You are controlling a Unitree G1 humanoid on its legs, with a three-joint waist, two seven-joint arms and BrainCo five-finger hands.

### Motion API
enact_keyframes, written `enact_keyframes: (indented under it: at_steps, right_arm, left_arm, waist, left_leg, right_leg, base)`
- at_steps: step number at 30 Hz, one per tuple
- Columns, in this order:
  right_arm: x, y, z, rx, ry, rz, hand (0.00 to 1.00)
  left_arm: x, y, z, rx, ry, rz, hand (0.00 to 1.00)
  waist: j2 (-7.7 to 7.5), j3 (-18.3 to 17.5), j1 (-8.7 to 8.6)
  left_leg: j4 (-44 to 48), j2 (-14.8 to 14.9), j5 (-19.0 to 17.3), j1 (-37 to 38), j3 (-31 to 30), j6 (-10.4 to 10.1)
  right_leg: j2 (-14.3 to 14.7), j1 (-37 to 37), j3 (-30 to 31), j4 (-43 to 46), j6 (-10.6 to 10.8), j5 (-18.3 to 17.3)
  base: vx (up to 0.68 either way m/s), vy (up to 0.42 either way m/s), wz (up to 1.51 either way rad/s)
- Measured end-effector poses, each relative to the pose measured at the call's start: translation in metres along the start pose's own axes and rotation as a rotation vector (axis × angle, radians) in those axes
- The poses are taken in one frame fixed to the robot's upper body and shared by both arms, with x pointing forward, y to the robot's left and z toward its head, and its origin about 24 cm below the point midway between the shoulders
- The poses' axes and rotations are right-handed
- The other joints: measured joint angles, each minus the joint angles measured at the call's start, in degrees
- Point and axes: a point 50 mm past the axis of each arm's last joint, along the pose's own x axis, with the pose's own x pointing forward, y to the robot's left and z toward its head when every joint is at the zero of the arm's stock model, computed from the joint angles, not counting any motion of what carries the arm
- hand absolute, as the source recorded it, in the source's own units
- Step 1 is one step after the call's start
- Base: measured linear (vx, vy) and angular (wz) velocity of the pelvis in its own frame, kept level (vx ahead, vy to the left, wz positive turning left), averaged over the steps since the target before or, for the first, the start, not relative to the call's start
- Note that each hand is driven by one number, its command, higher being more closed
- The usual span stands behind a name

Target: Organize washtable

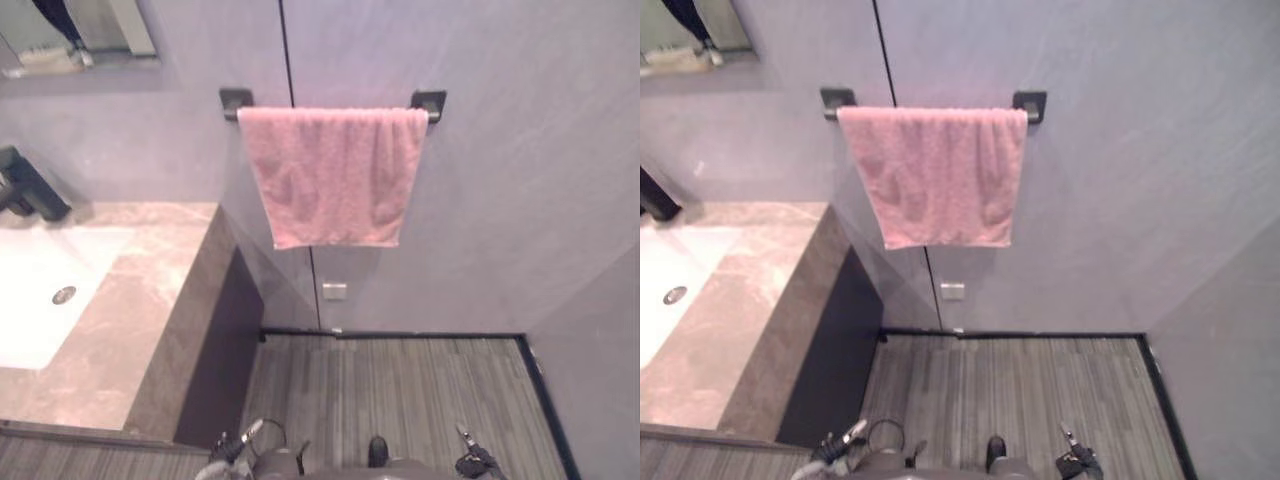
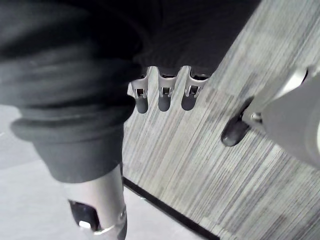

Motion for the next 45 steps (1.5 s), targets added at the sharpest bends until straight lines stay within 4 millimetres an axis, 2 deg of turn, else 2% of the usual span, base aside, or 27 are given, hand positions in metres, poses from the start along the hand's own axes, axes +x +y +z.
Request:
enact_keyframes:
  at_steps: [1,2,3,4,5,6,7,11,15,18,19,22,23,24,25,26,27,28,29,30,31,32,36,39,42,44,45]
  right_arm:
    - [0.0,-0.002,0.0,0.016,-0.002,-0.009,0.0]
    - [0.0,-0.005,0.001,0.055,0.002,-0.028,0.0]
    - [-0.001,-0.008,-0.007,0.074,0.03,-0.043,0.0]
    - [-0.003,-0.014,-0.019,0.09,0.079,-0.07,0.0]
    - [-0.005,-0.02,-0.026,0.109,0.106,-0.095,0.0]
    - [-0.005,-0.022,-0.026,0.124,0.107,-0.102,0.0]
    - [-0.004,-0.024,-0.022,0.125,0.096,-0.108,0.0]
    - [-0.002,-0.023,-0.017,0.09,0.087,-0.094,0.0]
    - [-0.003,-0.017,-0.02,0.01,0.096,-0.065,0.0]
    - [-0.003,-0.001,-0.021,-0.092,0.088,0.005,0.0]
    - [-0.004,0.004,-0.021,-0.114,0.083,0.027,0.0]
    - [-0.006,0.008,-0.024,-0.166,0.069,0.068,0.0]
    - [-0.009,0.004,-0.028,-0.182,0.074,0.071,0.0]
    - [-0.009,0.003,-0.03,-0.188,0.077,0.073,0.0]
    - [-0.01,0.003,-0.03,-0.193,0.076,0.077,0.0]
    - [-0.01,0.003,-0.029,-0.199,0.069,0.081,0.0]
    - [-0.008,0.006,-0.02,-0.199,0.034,0.095,0.0]
    - [-0.008,0.007,-0.015,-0.202,0.016,0.101,0.0]
    - [-0.009,0.005,-0.019,-0.212,0.028,0.1,0.0]
    - [-0.009,0.001,-0.022,-0.21,0.042,0.088,0.0]
    - [-0.007,0.005,-0.02,-0.201,0.047,0.089,0.0]
    - [-0.005,0.009,-0.016,-0.208,0.043,0.097,0.0]
    - [-0.001,0.023,-0.004,-0.244,0.024,0.126,0.0]
    - [0.0,0.016,-0.001,-0.316,0.013,0.118,0.0]
    - [-0.003,0.0,-0.018,-0.415,0.075,0.094,0.0]
    - [-0.003,0.005,-0.017,-0.474,0.066,0.11,0.0]
    - [-0.002,0.007,-0.015,-0.482,0.059,0.114,0.0]
  left_arm:
    - [-0.001,-0.002,-0.003,-0.004,0.012,-0.003,0.0]
    - [-0.001,-0.003,-0.007,-0.006,0.028,-0.007,0.0]
    - [-0.001,-0.002,-0.008,-0.006,0.032,-0.002,0.0]
    - [-0.001,0.003,-0.007,0.0,0.036,0.011,0.0]
    - [-0.002,0.01,-0.01,-0.018,0.049,0.034,0.0]
    - [-0.002,0.011,-0.013,-0.018,0.059,0.038,0.0]
    - [-0.003,0.012,-0.014,-0.014,0.068,0.039,0.0]
    - [-0.002,0.0,-0.015,-0.004,0.071,0.005,0.0]
    - [-0.002,-0.006,-0.013,0.027,0.061,-0.018,0.0]
    - [-0.001,-0.008,-0.007,0.057,0.029,-0.033,0.0]
    - [-0.001,-0.005,-0.006,0.062,0.023,-0.028,0.0]
    - [-0.001,0.0,-0.004,0.078,0.02,-0.011,0.0]
    - [0.0,0.002,-0.003,0.087,0.015,-0.004,0.0]
    - [0.0,0.005,-0.002,0.07,0.009,0.007,0.0]
    - [0.0,0.005,0.0,0.062,0.0,0.01,0.0]
    - [0.0,0.002,-0.002,0.032,0.006,0.011,0.0]
    - [-0.002,-0.003,-0.008,0.022,0.021,0.0,0.0]
    - [-0.003,-0.003,-0.01,0.024,0.024,0.0,0.0]
    - [-0.002,0.001,-0.007,0.037,0.016,0.007,0.0]
    - [-0.001,0.001,-0.005,0.047,0.013,0.008,0.0]
    - [-0.001,-0.001,-0.008,0.05,0.033,0.002,0.0]
    - [-0.001,-0.005,-0.01,0.051,0.04,-0.006,0.0]
    - [-0.001,-0.008,-0.007,0.052,0.034,-0.016,0.0]
    - [0.0,-0.003,-0.006,-0.032,0.04,0.001,0.0]
    - [0.001,0.003,-0.004,-0.144,0.041,0.036,0.0]
    - [0.002,0.002,0.001,-0.136,0.024,0.039,0.0]
    - [0.002,-0.002,0.002,-0.133,0.02,0.029,0.0]
  waist:
    - [0.75,-0.37,-0.29]
    - [1.52,-0.62,-0.68]
    - [1.25,-0.48,-0.73]
    - [-0.17,-0.82,-0.81]
    - [0.63,-0.77,-0.66]
    - [0.33,-1.25,-0.75]
    - [1.29,-1.32,-0.99]
    - [2.29,-0.99,-1.55]
    - [1.62,-0.58,-1.85]
    - [-0.22,1.14,-1.93]
    - [-0.89,1.47,-2.02]
    - [-1.18,2.18,-2.26]
    - [-1.67,2.02,-2.53]
    - [-2.33,1.59,-2.33]
    - [-2.81,1.38,-2.23]
    - [-2.34,1.05,-1.81]
    - [-0.27,-0.24,-1.1]
    - [-0.08,-0.67,-0.76]
    - [-2.35,-0.79,-0.73]
    - [-2.46,-0.98,-0.46]
    - [-0.54,-1.53,-0.08]
    - [0.19,-1.44,-0.18]
    - [0.55,-1.46,0.44]
    - [0.54,-1.52,0.27]
    - [0.28,-1.24,-0.67]
    - [0.88,-0.89,-0.6]
    - [1.34,-0.61,-0.66]
  left_leg:
    - [-2.8,0.77,2.59,1.96,0.68,-1.47]
    - [-10.81,-0.44,0.51,5.18,1.56,-5.6]
    - [-15.42,-1.3,0.18,6.52,2.33,-5.98]
    - [-22.18,-2.38,0.11,9.25,3.49,-5.92]
    - [-29.23,-3.07,-0.19,12.1,4.15,-5.75]
    - [-33.08,-3.24,-0.43,13.4,4.02,-5.92]
    - [-37.73,-3.19,-0.49,14.36,3.81,-5.99]
    - [-45.52,-2.87,-0.48,14.64,2.57,-5.94]
    - [-45.73,-3.21,-1.4,15.01,2.68,-4.61]
    - [-44.55,-4.43,-1.96,15.82,3.96,-3.9]
    - [-43.56,-4.81,-2.61,15.82,4.02,-3.7]
    - [-39.12,-4.22,-4.67,15.31,3.25,-3.44]
    - [-37.07,-3.83,-4.89,14.41,0.63,-4.12]
    - [-35.82,-4.02,-5.19,13.13,-1.62,-4.66]
    - [-34.95,-4.13,-5.44,12.22,-2.46,-5.07]
    - [-34.97,-3.64,-5.39,11.39,-3.69,-5.18]
    - [-35.88,-1.73,-4.26,10.24,-4.65,-6.09]
    - [-36.19,-1.84,-3.27,9.99,-5.07,-6.97]
    - [-37.54,-3.37,-2.21,10.61,-6.08,-7.59]
    - [-38.19,-3.71,-1.72,11.01,-6.78,-8.07]
    - [-38.87,-2.27,-0.9,10.85,-7.83,-8.47]
    - [-39.14,-1.37,0.17,10.69,-7.86,-8.1]
    - [-40.56,-0.1,0.41,9.87,-8.31,-7.53]
    - [-40.62,-0.07,1.13,7.77,-8.84,-7.48]
    - [-40.51,-0.07,2.5,4.44,-13.06,-8.52]
    - [-40.81,-0.1,5.7,-0.23,-17.03,-6.98]
    - [-40.94,-0.13,7.22,-1.25,-18.23,-7.55]
  right_leg:
    - [0.15,-0.28,-0.61,-0.04,0.54,0.27]
    - [-0.34,-0.63,-1.64,-0.11,2.08,1.1]
    - [-0.62,-1.19,-1.08,-0.06,2.59,0.92]
    - [-0.56,-0.88,-1.06,-0.44,2.32,1.03]
    - [-0.52,-0.59,-1.69,-1.58,2.09,1.26]
    - [-0.19,-0.59,-2.4,-2.06,2.59,1.78]
    - [0.3,-0.93,-3.86,-3.03,2.66,2.41]
    - [0.98,-0.74,-7.4,-7.47,2.62,5.58]
    - [0.5,-1.22,-7.35,-5.74,2.37,5.69]
    - [-2.23,-6.77,-5.74,7.93,3.4,0.55]
    - [-3.12,-8.46,-4.44,12.24,4.77,-0.97]
    - [-2.02,-15.17,9.24,31.56,8.68,-5.23]
    - [-0.91,-15.54,13.77,40.87,8.49,-8.49]
    - [-0.82,-14.82,16.21,43.58,8.1,-10.83]
    - [-0.61,-14.84,17.11,43.98,8.3,-11.71]
    - [0.38,-14.83,17.56,43.73,8.38,-11.79]
    - [2.12,-14.33,19.09,41.56,9.04,-12.68]
    - [2.16,-13.57,21.01,42.47,8.33,-15.37]
    - [0.82,-11.01,22.8,39.59,9.43,-20.04]
    - [0.42,-8.86,22.27,36.51,8.92,-22.25]
    - [1.08,-6.38,20.97,31.22,6.59,-23.07]
    - [2.04,-5.7,20.53,29.7,6.12,-21.92]
    - [4.67,-5.81,20.63,25.08,5.17,-19.24]
    - [4.48,-5.76,20.53,21.59,5.21,-16.37]
    - [3.51,-6.11,16.96,20.56,5.18,-15.97]
    - [2.94,-8.91,12.99,21.94,4.83,-16.09]
    - [3.17,-9.59,11.99,23.12,4.36,-16.79]
  base:
    - [-0.03,0.146,0.76]
    - [-0.05,0.097,0.66]
    - [-0.07,0.068,0.81]
    - [-0.04,0.029,0.72]
    - [-0.01,0.059,0.67]
    - [0.01,0.074,0.58]
    - [0.03,0.108,0.57]
    - [0.0,0.069,0.42]
    - [-0.09,0.062,0.04]
    - [-0.13,0.062,-0.16]
    - [-0.11,0.006,-0.16]
    - [-0.06,-0.074,0.15]
    - [0.05,-0.183,0.9]
    - [0.07,-0.201,0.99]
    - [0.09,-0.204,0.79]
    - [0.09,-0.165,0.55]
    - [0.12,-0.208,0.46]
    - [0.13,-0.217,0.49]
    - [0.11,-0.209,0.44]
    - [0.07,-0.165,0.42]
    - [0.0,-0.133,0.25]
    - [-0.05,-0.119,0.19]
    - [-0.14,-0.042,-0.15]
    - [-0.09,0.055,0.02]
    - [-0.06,-0.003,0.68]
    - [-0.04,-0.053,0.96]
    - [-0.03,-0.147,1.35]
